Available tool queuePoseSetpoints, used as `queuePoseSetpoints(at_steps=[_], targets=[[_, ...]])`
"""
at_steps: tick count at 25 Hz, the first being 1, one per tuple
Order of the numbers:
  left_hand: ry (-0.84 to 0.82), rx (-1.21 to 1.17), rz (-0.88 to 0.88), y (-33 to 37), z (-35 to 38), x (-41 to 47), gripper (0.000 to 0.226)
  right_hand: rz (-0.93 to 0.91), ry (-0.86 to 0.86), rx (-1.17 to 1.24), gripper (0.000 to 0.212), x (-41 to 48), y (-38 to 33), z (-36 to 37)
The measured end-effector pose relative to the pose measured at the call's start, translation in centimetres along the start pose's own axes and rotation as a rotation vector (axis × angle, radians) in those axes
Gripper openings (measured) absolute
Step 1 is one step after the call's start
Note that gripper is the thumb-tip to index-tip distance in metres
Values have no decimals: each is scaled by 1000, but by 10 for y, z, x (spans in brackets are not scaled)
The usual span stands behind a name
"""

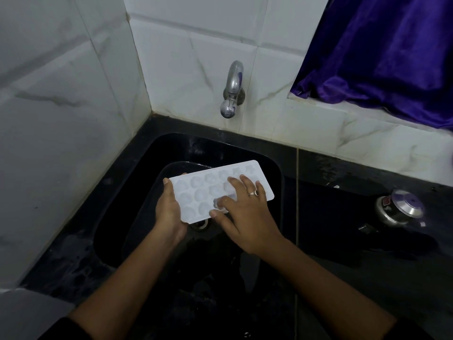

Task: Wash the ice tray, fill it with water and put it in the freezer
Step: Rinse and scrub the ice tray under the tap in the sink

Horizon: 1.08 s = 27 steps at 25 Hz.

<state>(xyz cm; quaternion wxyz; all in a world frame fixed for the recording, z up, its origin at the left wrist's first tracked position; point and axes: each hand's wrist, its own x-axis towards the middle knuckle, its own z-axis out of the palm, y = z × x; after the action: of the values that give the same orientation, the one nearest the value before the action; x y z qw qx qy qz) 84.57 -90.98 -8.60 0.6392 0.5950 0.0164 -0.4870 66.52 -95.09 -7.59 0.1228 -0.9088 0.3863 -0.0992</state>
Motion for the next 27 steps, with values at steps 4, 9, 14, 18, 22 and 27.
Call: queuePoseSetpoints(at_steps=[4,9,14,18,22,27], targets=[[-1,7,3,7,-3,1,53,-54,-42,-48,62,-3,-7,6],[-9,24,-10,15,-7,4,54,17,-27,-10,56,8,-17,3],[-20,19,-22,34,-17,12,53,-1,-14,-29,50,19,-26,2],[-58,30,-32,46,-18,19,55,45,-30,-28,54,29,-45,7],[-65,44,-49,52,-24,30,56,60,-22,-39,49,34,-42,8],[-92,69,-57,58,-30,41,56,35,-52,-63,56,36,-52,22]])
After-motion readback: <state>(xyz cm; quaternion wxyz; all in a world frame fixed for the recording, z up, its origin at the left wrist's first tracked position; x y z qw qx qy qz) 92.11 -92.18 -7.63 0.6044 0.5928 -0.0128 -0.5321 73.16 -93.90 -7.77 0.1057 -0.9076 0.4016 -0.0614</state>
